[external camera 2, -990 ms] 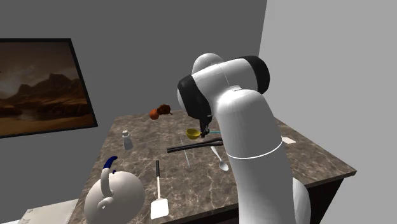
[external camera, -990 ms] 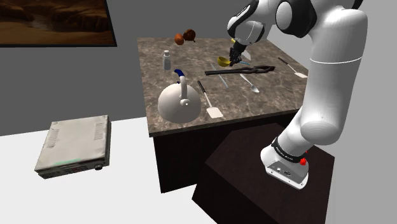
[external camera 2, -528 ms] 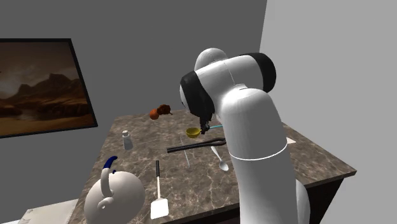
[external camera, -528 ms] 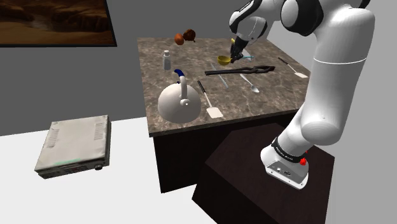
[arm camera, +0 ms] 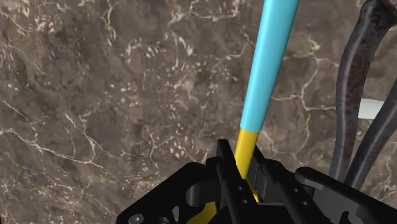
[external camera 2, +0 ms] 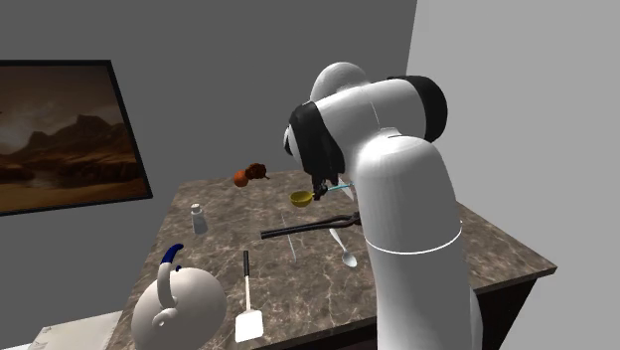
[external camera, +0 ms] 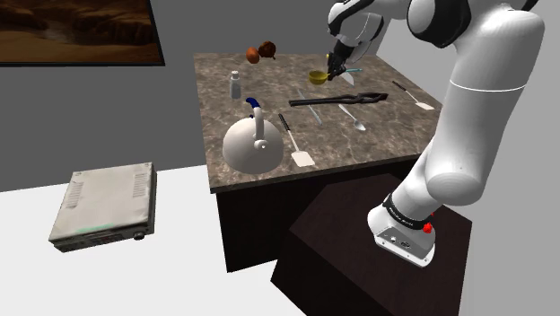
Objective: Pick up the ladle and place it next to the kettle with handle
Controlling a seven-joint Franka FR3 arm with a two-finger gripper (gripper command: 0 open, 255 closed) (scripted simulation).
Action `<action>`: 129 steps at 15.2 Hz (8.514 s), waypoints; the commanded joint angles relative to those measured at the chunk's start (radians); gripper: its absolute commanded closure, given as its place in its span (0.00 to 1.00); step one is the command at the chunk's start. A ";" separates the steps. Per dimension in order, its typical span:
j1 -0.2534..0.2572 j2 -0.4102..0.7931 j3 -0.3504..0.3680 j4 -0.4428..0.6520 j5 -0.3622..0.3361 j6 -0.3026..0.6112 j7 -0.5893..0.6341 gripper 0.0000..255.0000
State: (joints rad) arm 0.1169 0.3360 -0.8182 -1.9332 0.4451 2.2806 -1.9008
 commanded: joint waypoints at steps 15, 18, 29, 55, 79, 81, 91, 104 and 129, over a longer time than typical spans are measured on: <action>0.044 -0.101 -0.056 0.108 -0.123 -0.168 0.093 1.00; 0.048 -0.113 -0.062 0.135 -0.139 -0.203 0.106 1.00; 0.049 -0.140 -0.075 0.258 -0.176 -0.339 0.141 1.00; 0.384 -0.327 0.137 0.155 -0.430 -0.315 0.743 1.00; 0.541 -0.058 0.292 0.391 -0.352 -0.324 1.060 1.00; 0.542 -0.057 0.293 0.365 -0.351 -0.297 1.060 1.00; 0.544 -0.038 0.300 0.254 -0.338 -0.170 1.055 1.00; 0.535 0.019 0.316 0.150 -0.301 -0.016 1.036 1.00; 0.510 0.117 0.352 0.083 -0.237 0.141 1.001 0.00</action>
State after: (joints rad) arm 0.6268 0.4532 -0.4665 -1.8499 0.2076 2.4217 -0.8999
